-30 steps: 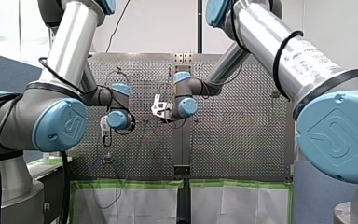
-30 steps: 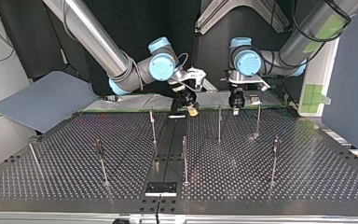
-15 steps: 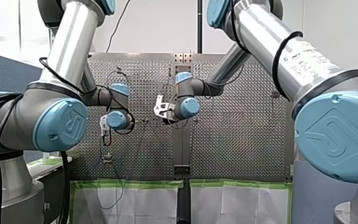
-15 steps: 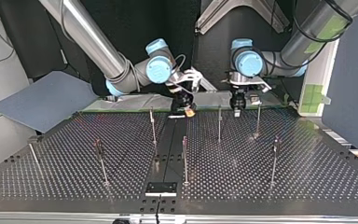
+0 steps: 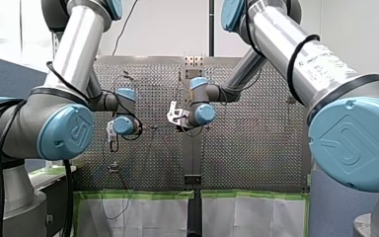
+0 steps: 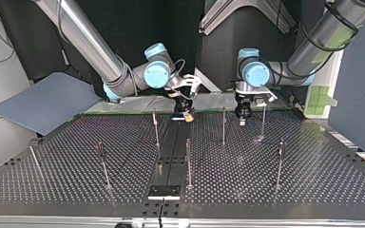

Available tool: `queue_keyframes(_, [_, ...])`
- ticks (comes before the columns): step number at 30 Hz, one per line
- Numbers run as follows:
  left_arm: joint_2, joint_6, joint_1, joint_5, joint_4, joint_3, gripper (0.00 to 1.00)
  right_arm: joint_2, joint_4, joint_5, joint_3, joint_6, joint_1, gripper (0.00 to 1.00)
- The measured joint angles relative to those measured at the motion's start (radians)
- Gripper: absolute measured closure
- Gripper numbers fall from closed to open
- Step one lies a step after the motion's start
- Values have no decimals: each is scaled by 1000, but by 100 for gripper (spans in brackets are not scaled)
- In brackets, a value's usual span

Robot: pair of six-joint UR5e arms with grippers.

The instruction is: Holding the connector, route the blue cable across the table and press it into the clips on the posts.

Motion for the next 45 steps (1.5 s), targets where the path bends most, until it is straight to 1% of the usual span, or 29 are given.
queue_keyframes(4, [-20, -2, 7, 1, 1, 23, 100, 1, -8, -12, 0, 4, -12, 100])
queue_keyframes(6, [-23, -3, 13, 1, -10, 40, 100, 2, -10, -17, 0, 7, -18, 100])
queue_keyframes(11, [-24, -3, 23, 1, -35, 83, 100, 5, -14, -21, 0, 10, -31, 100])
queue_keyframes(19, [-24, -3, 30, 1, -49, 99, 100, 8, -25, -28, -1, 13, -54, 100])
queue_keyframes(20, [-24, -3, 31, 1, -51, 99, 93, 8, -26, -30, -1, 13, -56, 100])
queue_keyframes(21, [-24, -3, 31, 1, -54, 99, 93, 8, -26, -33, -1, 13, -57, 100])
queue_keyframes(23, [-24, -3, 31, 1, -60, 99, 71, 8, -27, -36, -1, 13, -59, 100])
queue_keyframes(24, [-24, -3, 31, 1, -63, 99, 71, 8, -27, -37, -1, 13, -60, 100])
queue_keyframes(25, [-24, -4, 31, 1, -66, 99, 55, 8, -27, -37, -1, 13, -60, 100])
queue_keyframes(26, [-24, -4, 31, 0, -72, 99, 42, 8, -27, -37, -1, 12, -61, 100])
queue_keyframes(27, [-24, -4, 31, -1, -77, 99, 42, 8, -27, -38, -1, 11, -62, 100])
queue_keyframes(28, [-23, -3, 31, -4, -83, 99, 29, 8, -27, -38, -1, 11, -63, 100])
queue_keyframes(29, [-24, -2, 31, -10, -93, 99, 7, 8, -27, -39, -1, 10, -64, 100])
queue_keyframes(30, [-23, -2, 31, -16, -101, 99, 7, 8, -27, -39, -2, 9, -64, 100])
queue_keyframes(31, [-23, -1, 31, -20, -109, 99, 0, 9, -27, -39, -2, 9, -65, 100])
queue_keyframes(35, [-23, 2, 29, -24, -148, 99, 0, 9, -27, -39, -2, 6, -65, 100])
queue_keyframes(42, [-22, 26, 18, -5, -220, 96, 0, 9, -25, -39, -2, -1, -70, 100])
queue_keyframes(45, [-22, 35, 12, 0, -240, 90, 0, 9, -24, -38, -2, -6, -73, 100])
